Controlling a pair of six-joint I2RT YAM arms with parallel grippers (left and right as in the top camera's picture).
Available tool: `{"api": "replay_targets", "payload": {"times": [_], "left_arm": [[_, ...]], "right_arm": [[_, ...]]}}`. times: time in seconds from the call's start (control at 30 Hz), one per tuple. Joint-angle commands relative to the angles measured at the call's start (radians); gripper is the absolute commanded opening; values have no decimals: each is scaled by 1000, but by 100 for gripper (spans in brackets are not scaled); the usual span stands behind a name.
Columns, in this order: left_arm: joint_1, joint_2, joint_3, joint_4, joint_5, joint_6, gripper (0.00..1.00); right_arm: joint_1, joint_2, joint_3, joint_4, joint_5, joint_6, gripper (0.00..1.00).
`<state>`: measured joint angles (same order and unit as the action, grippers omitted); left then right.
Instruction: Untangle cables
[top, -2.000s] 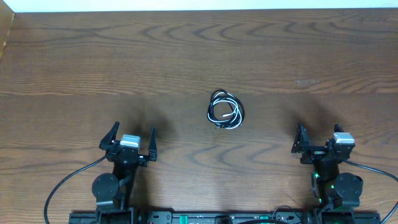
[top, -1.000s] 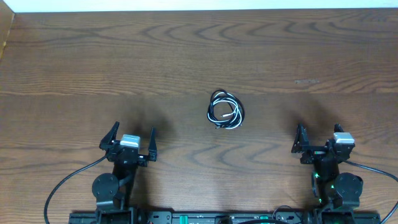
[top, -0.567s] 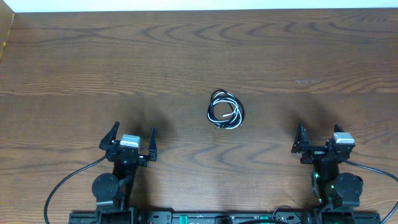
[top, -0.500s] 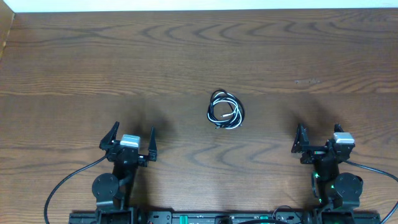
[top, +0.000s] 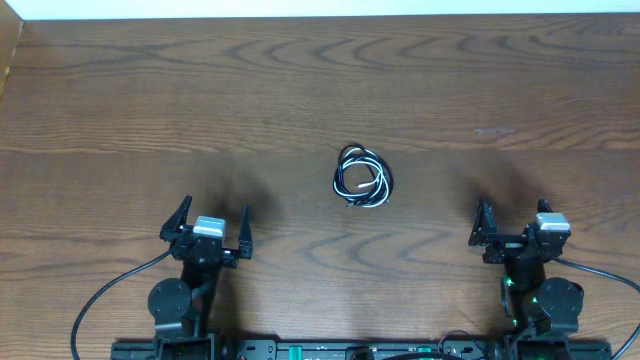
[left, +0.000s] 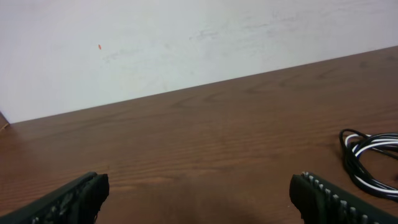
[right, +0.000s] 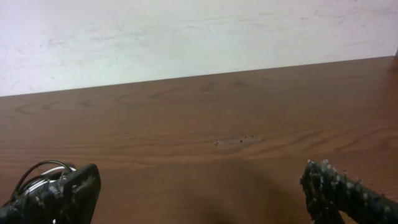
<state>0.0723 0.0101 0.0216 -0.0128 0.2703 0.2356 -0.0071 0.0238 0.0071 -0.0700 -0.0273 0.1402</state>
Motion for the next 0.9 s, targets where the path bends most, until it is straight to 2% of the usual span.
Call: {"api": "replay_targets", "payload": {"times": [0.0, 0.87], "left_arm": [[2, -6, -18, -35, -2, -8, 98], [2, -6, -18, -33, 10, -9, 98]], "right_arm": [[9, -6, -2, -3, -2, -7, 99], [8, -6, -1, 11, -54, -8, 99]]}}
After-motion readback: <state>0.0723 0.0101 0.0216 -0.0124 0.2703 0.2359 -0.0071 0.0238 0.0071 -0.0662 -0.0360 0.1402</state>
